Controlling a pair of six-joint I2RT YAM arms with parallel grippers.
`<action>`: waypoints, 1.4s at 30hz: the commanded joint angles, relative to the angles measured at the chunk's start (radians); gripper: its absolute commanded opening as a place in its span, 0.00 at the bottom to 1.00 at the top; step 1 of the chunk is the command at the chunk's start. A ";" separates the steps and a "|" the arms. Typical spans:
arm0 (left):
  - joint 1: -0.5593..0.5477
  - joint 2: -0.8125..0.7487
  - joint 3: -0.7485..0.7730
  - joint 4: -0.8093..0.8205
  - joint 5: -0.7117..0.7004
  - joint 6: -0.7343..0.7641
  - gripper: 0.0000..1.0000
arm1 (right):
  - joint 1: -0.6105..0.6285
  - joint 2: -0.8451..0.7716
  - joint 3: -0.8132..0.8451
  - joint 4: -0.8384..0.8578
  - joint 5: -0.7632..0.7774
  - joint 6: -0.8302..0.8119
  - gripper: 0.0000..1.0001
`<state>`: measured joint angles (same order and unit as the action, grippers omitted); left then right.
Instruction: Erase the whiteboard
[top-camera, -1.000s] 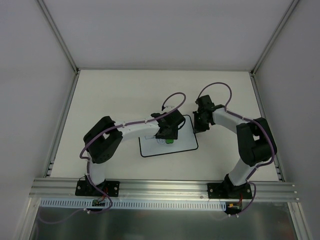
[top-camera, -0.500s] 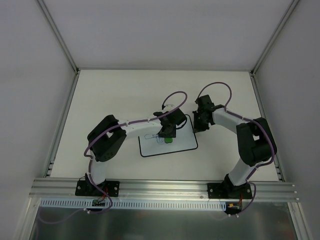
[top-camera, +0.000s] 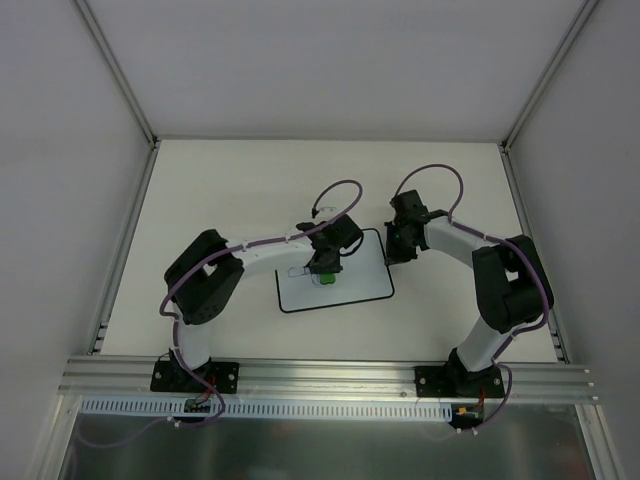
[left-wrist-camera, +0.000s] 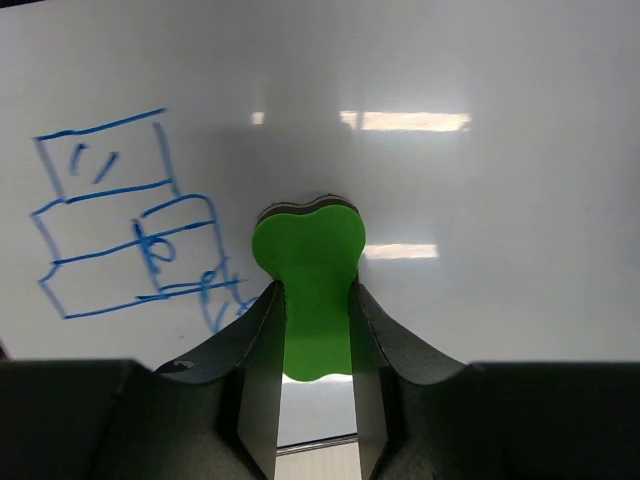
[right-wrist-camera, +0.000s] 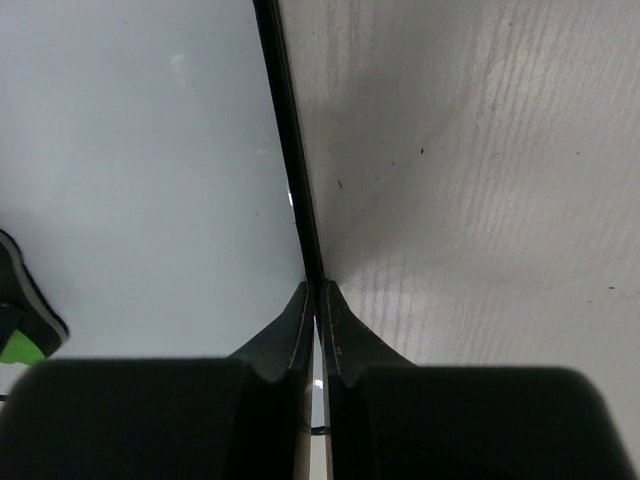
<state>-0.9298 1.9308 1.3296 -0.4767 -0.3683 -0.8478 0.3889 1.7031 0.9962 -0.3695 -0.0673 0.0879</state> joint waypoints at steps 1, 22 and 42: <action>0.087 -0.068 -0.088 -0.102 -0.041 0.022 0.00 | 0.008 0.016 -0.033 -0.009 0.031 0.027 0.00; 0.126 0.141 0.174 -0.158 0.166 0.259 0.00 | 0.016 0.026 -0.022 -0.017 0.047 0.029 0.00; 0.266 -0.069 -0.179 -0.189 0.184 0.227 0.00 | 0.019 0.035 -0.018 -0.019 0.047 0.029 0.00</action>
<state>-0.6342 1.8496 1.2366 -0.5270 -0.2413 -0.6182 0.4019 1.7031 0.9947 -0.3557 -0.0639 0.1131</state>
